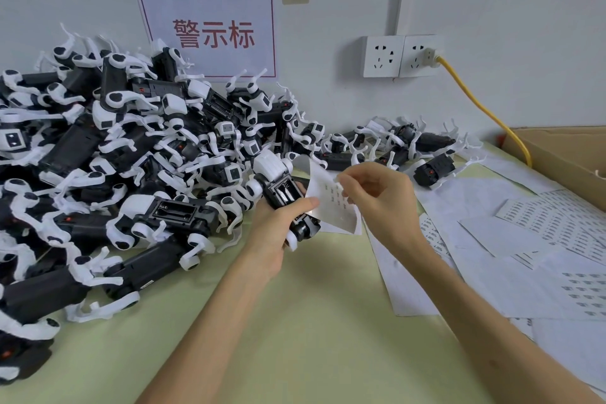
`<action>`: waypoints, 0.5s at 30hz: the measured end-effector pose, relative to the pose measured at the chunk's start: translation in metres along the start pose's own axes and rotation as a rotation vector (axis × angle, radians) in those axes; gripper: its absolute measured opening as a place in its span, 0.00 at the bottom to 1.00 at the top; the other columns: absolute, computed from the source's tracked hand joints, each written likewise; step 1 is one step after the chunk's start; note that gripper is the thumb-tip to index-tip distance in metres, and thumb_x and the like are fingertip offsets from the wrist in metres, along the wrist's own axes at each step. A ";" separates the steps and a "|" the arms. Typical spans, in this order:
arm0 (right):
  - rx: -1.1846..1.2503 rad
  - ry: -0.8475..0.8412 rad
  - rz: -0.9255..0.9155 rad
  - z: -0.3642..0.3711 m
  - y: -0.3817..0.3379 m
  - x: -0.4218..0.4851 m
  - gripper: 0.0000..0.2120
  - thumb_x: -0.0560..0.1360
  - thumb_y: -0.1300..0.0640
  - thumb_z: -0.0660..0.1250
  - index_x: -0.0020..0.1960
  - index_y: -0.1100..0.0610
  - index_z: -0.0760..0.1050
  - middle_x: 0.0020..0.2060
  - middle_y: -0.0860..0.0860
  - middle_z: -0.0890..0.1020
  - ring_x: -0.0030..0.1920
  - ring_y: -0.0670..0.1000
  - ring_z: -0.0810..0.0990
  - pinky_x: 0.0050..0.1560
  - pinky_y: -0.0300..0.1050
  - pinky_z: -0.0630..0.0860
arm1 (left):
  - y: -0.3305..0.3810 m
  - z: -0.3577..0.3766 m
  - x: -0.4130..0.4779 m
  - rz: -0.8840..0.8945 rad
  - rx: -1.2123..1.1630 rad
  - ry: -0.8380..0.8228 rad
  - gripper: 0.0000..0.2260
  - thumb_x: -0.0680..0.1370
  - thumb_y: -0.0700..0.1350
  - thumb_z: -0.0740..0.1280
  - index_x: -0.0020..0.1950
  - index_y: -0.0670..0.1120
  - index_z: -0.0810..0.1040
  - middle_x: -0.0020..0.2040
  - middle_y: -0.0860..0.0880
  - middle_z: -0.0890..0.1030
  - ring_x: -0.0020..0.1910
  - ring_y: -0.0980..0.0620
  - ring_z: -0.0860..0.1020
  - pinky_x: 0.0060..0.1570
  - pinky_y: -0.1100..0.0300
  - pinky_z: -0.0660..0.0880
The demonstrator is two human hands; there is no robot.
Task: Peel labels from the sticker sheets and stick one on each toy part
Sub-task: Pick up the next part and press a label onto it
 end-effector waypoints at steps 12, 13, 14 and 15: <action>0.078 0.016 0.022 -0.003 -0.004 0.000 0.18 0.74 0.69 0.71 0.54 0.47 0.83 0.44 0.45 0.86 0.46 0.47 0.85 0.50 0.43 0.82 | 0.008 -0.012 0.004 0.059 -0.040 0.077 0.07 0.77 0.45 0.73 0.51 0.42 0.86 0.42 0.48 0.84 0.34 0.51 0.76 0.22 0.68 0.65; 0.073 0.007 0.015 -0.002 -0.005 0.000 0.19 0.74 0.69 0.71 0.55 0.47 0.83 0.45 0.45 0.87 0.47 0.47 0.85 0.51 0.45 0.82 | 0.007 -0.010 0.003 0.005 -0.046 0.038 0.10 0.77 0.45 0.73 0.54 0.41 0.85 0.44 0.47 0.84 0.34 0.51 0.73 0.19 0.68 0.60; 0.066 -0.003 0.007 -0.001 -0.005 -0.001 0.19 0.75 0.69 0.70 0.56 0.46 0.83 0.46 0.44 0.87 0.48 0.46 0.85 0.52 0.45 0.82 | 0.005 -0.009 0.003 -0.034 -0.059 0.020 0.10 0.76 0.46 0.74 0.54 0.42 0.84 0.47 0.45 0.83 0.36 0.51 0.72 0.19 0.68 0.56; 0.054 -0.011 0.000 -0.001 -0.005 -0.001 0.19 0.75 0.68 0.70 0.58 0.46 0.82 0.47 0.43 0.87 0.48 0.45 0.85 0.52 0.45 0.82 | 0.004 -0.006 0.001 -0.062 -0.071 0.012 0.11 0.74 0.47 0.76 0.54 0.44 0.83 0.49 0.43 0.83 0.38 0.50 0.73 0.22 0.66 0.54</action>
Point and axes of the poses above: each hand's wrist, its own x-axis towards the middle knuckle, its own z-axis out of the palm, y = z × x, the point moved 3 cm from there along x, towards the middle knuckle
